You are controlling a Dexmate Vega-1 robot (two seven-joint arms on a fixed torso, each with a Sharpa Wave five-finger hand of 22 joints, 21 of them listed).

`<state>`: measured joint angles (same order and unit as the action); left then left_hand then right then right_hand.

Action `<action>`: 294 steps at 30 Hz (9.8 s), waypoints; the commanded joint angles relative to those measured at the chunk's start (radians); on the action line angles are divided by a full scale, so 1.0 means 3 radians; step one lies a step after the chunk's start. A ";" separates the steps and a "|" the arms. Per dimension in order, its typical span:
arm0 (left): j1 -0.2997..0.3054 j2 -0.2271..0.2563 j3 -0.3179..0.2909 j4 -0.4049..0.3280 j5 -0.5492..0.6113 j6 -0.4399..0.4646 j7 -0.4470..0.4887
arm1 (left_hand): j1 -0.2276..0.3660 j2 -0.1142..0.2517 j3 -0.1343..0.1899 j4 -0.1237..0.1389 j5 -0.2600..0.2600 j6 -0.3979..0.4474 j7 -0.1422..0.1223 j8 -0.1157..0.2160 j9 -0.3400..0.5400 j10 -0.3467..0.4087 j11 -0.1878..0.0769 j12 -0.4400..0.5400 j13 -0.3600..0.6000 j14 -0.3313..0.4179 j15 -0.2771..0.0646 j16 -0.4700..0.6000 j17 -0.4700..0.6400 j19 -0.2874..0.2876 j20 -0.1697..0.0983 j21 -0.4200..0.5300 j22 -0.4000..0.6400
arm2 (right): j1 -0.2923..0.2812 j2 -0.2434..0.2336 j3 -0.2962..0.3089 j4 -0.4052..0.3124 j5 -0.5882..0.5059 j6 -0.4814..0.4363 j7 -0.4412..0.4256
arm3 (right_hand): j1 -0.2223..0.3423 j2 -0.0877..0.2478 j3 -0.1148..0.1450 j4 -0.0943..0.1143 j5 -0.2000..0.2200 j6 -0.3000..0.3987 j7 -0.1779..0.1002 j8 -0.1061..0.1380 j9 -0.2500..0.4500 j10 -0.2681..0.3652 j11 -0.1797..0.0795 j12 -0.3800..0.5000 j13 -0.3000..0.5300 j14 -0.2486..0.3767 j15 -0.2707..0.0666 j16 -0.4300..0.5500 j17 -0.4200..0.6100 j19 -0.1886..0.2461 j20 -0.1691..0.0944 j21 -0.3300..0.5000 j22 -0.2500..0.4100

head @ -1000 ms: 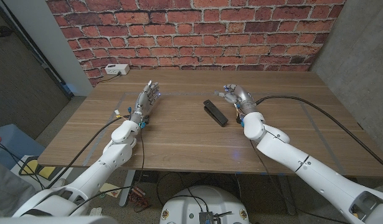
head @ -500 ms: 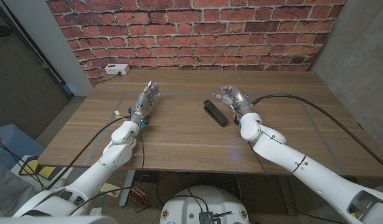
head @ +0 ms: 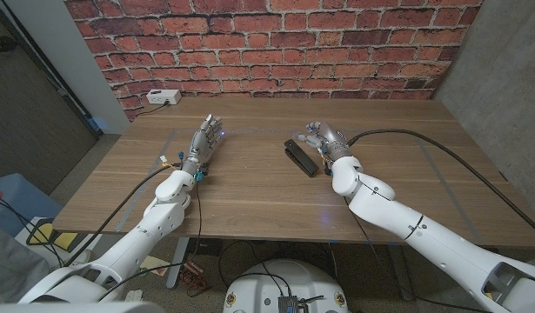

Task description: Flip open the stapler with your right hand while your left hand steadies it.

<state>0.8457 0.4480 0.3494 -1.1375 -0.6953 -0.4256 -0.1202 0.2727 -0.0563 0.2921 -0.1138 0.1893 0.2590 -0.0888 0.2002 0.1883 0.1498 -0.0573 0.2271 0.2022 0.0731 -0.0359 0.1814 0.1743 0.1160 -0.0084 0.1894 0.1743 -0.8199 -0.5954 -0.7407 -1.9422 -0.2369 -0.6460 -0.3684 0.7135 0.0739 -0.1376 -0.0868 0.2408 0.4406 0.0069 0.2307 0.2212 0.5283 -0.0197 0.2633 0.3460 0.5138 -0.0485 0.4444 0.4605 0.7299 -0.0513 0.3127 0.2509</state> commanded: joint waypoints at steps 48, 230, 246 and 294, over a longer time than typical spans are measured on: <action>0.0023 0.0000 -0.0012 0.0023 -0.0031 -0.0010 -0.0036 | -0.0040 0.0036 -0.0025 0.0008 0.0010 0.0039 0.0026 0.0001 0.0010 0.0071 -0.0042 0.0009 0.0012 0.0038 -0.0149 0.0017 0.0012 -0.0015 -0.0018 0.0020 0.0011 | 0.0494 0.0147 -0.0731 0.0074 -0.0655 -0.0867 0.0311 | -0.0027 0.0019 0.0030 -0.0025 -0.0010 -0.0186 0.0151 0.0000 0.0087 -0.0047 0.0043 0.0069 0.0240 0.0019 -0.0261 0.0221 0.0324 -0.0076 0.0128 0.0158 0.0115; 0.0329 0.0052 -0.0055 -0.0203 -0.0084 -0.0068 0.0008 | -0.0076 0.0072 -0.0077 -0.0002 0.0013 0.0086 0.0040 -0.0011 0.0008 0.0184 -0.0060 0.0005 0.0013 0.0072 -0.0166 0.0014 0.0011 -0.0019 -0.0028 0.0021 0.0011 | 0.0295 0.0128 -0.0698 -0.0034 -0.0962 -0.0525 0.0253 | 0.0999 0.0291 0.1129 -0.0156 0.0056 0.0847 -0.0161 0.0437 0.0584 0.1030 -0.0245 0.0940 0.0946 0.0957 -0.0576 0.0310 0.1046 -0.0107 -0.0147 0.1264 0.0602; 0.0424 0.0162 -0.0083 -0.0423 -0.0106 -0.0006 0.0012 | -0.0076 0.0074 -0.0080 -0.0004 0.0014 0.0088 0.0036 -0.0011 0.0008 0.0184 -0.0057 0.0003 0.0014 0.0071 -0.0167 0.0013 0.0011 -0.0020 -0.0028 0.0021 0.0010 | 0.0242 0.0166 -0.0589 -0.0100 -0.0965 -0.0413 0.0296 | 0.0974 0.0270 0.1148 -0.0146 0.0027 0.0864 -0.0142 0.0425 0.0632 0.1050 -0.0255 0.0950 0.0894 0.0997 -0.0580 0.0260 0.1083 -0.0117 -0.0150 0.1347 0.0600; 0.0674 0.0206 -0.0038 -0.1116 0.0086 0.0227 0.0599 | -0.0037 0.0138 -0.0060 -0.0019 0.0023 0.0265 -0.0012 0.0037 0.0007 0.0345 -0.0098 0.0054 0.0017 0.0183 -0.0214 0.0039 0.0008 0.0037 -0.0073 0.0038 0.0009 | -0.0168 -0.0095 0.0057 -0.0294 -0.0456 0.0584 0.0092 | 0.0957 0.0261 0.1209 -0.0149 -0.0024 0.0887 -0.0134 0.0340 0.0665 0.1050 -0.0264 0.1014 0.0875 0.1041 -0.0577 0.0153 0.1187 -0.0177 -0.0162 0.1524 0.0580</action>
<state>1.0354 0.5134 0.3327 -1.4169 -0.6919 -0.3739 0.0034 0.2581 -0.0233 0.2686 -0.1151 0.1893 0.3305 -0.0997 0.2081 0.1883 0.2446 -0.0843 0.2369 0.2021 0.1166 -0.0394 0.1858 0.1742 0.1144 -0.0288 0.1972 0.1742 -0.8353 -0.5962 -0.7801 -2.0380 -0.4280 -0.5982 -0.3101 0.9962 0.1433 0.2174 -0.1350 0.2359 0.6947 -0.0322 0.3352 0.4152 0.7932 -0.0519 0.5625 0.6056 0.8147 -0.0982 0.4915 0.8132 0.6821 -0.0641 0.7626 0.4219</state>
